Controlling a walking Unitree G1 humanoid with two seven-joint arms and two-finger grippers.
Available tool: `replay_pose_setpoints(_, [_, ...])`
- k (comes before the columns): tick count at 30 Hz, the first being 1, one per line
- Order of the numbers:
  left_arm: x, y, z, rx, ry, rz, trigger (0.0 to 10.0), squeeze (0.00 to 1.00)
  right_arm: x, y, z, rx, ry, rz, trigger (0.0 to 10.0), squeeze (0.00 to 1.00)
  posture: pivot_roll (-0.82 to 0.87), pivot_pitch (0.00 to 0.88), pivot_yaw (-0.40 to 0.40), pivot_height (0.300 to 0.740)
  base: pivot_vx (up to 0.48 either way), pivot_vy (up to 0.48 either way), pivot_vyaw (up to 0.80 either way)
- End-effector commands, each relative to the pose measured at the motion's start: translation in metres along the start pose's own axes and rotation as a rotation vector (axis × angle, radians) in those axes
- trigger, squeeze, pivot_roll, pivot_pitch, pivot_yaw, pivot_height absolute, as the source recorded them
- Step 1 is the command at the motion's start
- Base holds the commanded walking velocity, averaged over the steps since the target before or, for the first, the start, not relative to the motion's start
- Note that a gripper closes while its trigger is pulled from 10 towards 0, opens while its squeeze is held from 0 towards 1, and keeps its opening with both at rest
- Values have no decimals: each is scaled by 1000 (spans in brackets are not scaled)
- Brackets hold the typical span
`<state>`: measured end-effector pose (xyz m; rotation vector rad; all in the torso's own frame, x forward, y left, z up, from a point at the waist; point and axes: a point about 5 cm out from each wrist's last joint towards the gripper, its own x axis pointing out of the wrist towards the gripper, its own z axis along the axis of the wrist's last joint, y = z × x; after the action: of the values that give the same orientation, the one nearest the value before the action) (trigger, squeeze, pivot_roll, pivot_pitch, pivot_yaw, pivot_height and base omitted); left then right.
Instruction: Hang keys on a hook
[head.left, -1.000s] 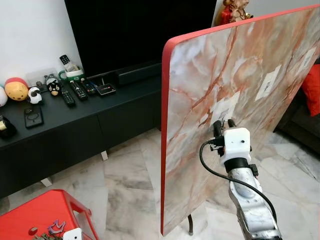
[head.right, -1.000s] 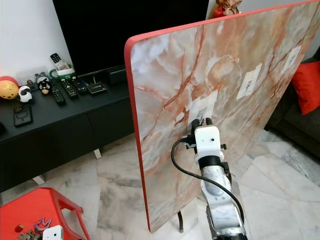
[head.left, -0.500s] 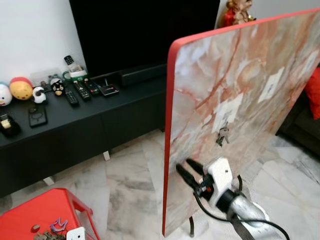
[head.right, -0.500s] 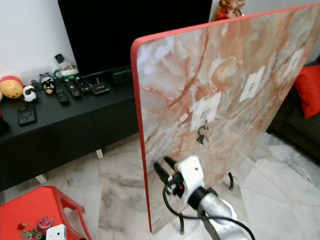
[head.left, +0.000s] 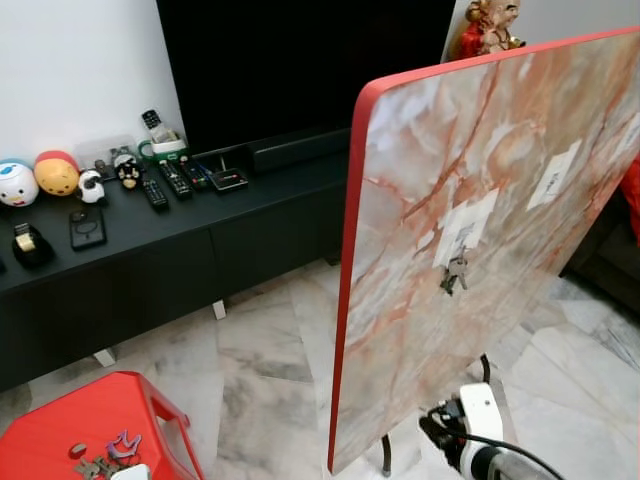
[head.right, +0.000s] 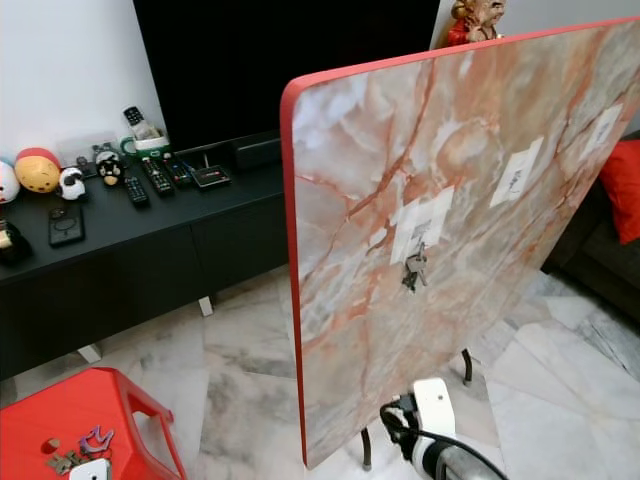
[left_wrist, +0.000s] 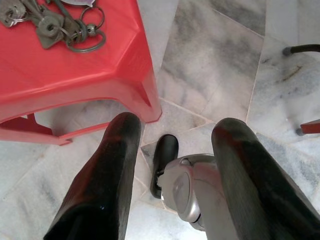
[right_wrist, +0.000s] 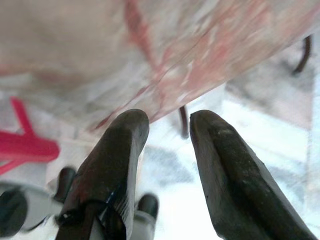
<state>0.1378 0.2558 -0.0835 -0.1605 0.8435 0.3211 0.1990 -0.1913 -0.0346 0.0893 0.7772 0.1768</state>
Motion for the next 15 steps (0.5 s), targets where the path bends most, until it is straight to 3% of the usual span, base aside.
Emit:
replay_pose_setpoints(1, [0, -4, -3, 2, 23, 4, 10000, 0, 0, 3, 40, 28, -208, 0, 10000, 0, 5, 0, -68, 740, 0, 0, 0])
replay_pose_setpoints(2, [0, -4, -3, 2, 23, 4, 10000, 0, 0, 3, 40, 28, -208, 0, 10000, 0, 5, 0, -68, 740, 0, 0, 0])
replay_pose_setpoints(3, [1, -5, -2, 4, 27, 6, 10000, 0, -5, 7, 65, 55, -326, 19, 10000, 0, -3, 0, -63, 740, 0, 0, 0])
replay_pose_setpoints(5, [1, -2, -2, 8, 36, 11, 10000, 0, -11, 20, 91, 55, -455, 112, 10000, 0, -5, 0, -59, 740, 0, 0, 0])
replay_pose_setpoints(8, [1, -2, -2, 10, 39, 10, 10000, 0, -15, 29, 98, 55, -491, 181, 10000, 0, -5, 0, -59, 740, 0, 0, 0])
replay_pose_setpoints(11, [1, -1, -3, 12, 40, 6, 10000, 0, -24, 53, 112, 17, -573, 357, 10000, 0, -3, 0, -63, 740, 0, 0, 0])
replay_pose_setpoints(15, [-2, 3, -8, 16, 40, 5, 10000, 0, -38, 63, 126, 25, -668, 431, 10000, 0, -8, 0, -61, 740, 0, 0, 0])
